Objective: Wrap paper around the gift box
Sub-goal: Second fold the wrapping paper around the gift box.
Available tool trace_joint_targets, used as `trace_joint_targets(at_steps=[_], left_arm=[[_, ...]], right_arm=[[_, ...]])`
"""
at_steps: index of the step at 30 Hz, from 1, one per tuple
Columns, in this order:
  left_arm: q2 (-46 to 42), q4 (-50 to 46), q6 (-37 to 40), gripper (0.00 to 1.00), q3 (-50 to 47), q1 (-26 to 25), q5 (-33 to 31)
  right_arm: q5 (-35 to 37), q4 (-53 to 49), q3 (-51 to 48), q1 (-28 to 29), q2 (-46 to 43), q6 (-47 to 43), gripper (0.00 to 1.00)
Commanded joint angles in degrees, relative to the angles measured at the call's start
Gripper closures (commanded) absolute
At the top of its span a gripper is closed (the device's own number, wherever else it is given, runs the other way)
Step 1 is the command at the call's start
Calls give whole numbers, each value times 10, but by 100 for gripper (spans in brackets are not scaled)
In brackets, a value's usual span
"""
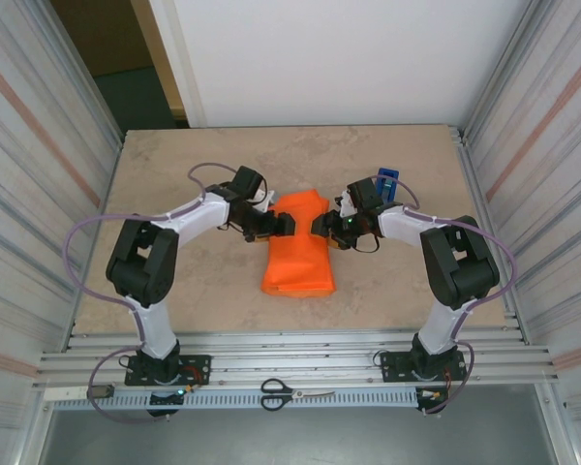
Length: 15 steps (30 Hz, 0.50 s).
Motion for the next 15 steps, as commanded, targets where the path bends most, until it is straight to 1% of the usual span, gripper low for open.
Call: trace_joint_targets(at_steps=[1, 3, 4, 6, 9, 10, 12, 14, 15], left_arm=[[-60, -19, 2, 17, 22, -2, -12], [-78, -8, -7, 24, 17, -3, -2], [-83, 1, -12, 30, 15, -4, 9], [-85, 29, -26, 47, 11, -10, 45], [-62, 47, -48, 65, 23, -21, 75], [-54, 50, -54, 67, 28, -26, 78], [-35, 53, -70, 76, 40, -37, 74], [-17, 49, -86, 80, 48, -44, 64], [-9, 52, -94, 85, 49, -47, 58]], right_arm=[[57, -53, -32, 6, 20, 6, 44], [56, -50, -36, 6, 20, 8, 44], [56, -48, -37, 5, 20, 10, 44], [54, -42, -39, 6, 20, 14, 44], [50, -33, -40, 7, 20, 21, 44], [51, -32, -40, 8, 21, 22, 44], [51, -32, -40, 10, 22, 27, 44], [52, -32, -40, 11, 21, 28, 45], [52, -32, -40, 12, 22, 28, 44]])
